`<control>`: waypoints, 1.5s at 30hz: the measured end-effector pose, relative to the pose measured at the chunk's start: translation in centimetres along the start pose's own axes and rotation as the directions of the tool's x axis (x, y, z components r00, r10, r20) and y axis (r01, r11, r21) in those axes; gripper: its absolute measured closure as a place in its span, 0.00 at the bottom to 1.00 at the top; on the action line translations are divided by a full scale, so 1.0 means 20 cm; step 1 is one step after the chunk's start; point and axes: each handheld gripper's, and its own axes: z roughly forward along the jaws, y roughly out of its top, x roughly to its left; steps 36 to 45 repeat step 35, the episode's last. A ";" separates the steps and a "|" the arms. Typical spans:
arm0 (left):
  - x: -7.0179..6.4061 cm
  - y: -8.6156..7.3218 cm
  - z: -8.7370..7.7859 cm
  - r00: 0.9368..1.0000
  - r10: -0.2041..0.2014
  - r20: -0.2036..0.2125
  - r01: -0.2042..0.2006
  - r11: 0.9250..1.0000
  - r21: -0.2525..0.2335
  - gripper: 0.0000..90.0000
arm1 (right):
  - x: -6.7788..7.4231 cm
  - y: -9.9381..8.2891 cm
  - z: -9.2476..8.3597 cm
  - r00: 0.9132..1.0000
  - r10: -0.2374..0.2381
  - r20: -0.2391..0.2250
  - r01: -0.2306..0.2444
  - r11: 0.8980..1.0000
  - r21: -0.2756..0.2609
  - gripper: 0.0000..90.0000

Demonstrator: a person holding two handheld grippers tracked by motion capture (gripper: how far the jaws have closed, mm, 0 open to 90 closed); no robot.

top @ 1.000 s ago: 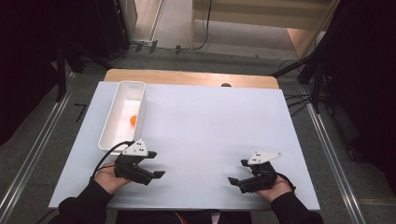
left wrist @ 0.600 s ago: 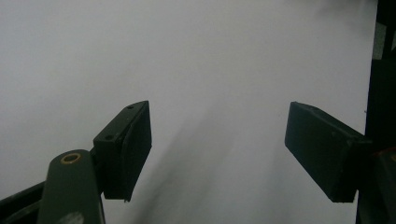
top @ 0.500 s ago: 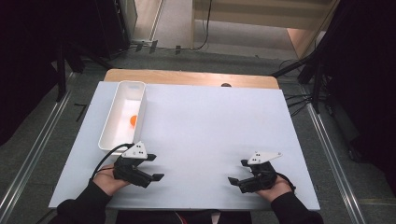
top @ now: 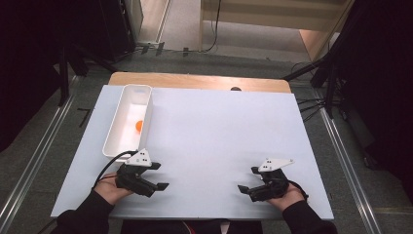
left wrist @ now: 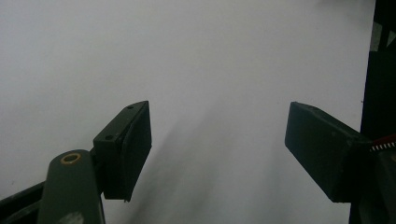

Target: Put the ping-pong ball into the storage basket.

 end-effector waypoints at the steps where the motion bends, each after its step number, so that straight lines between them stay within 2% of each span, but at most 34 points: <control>1: 0.00 0.00 0.00 1.000 -0.002 0.000 0.002 1.000 -0.001 0.26 | 0.00 0.00 0.00 1.000 0.000 -0.001 0.000 1.000 0.001 0.14; 45: 0.00 0.00 0.01 1.000 0.001 0.004 -0.001 1.000 0.020 0.26 | 0.00 0.00 0.00 1.000 -0.004 -0.004 0.004 1.000 0.008 0.14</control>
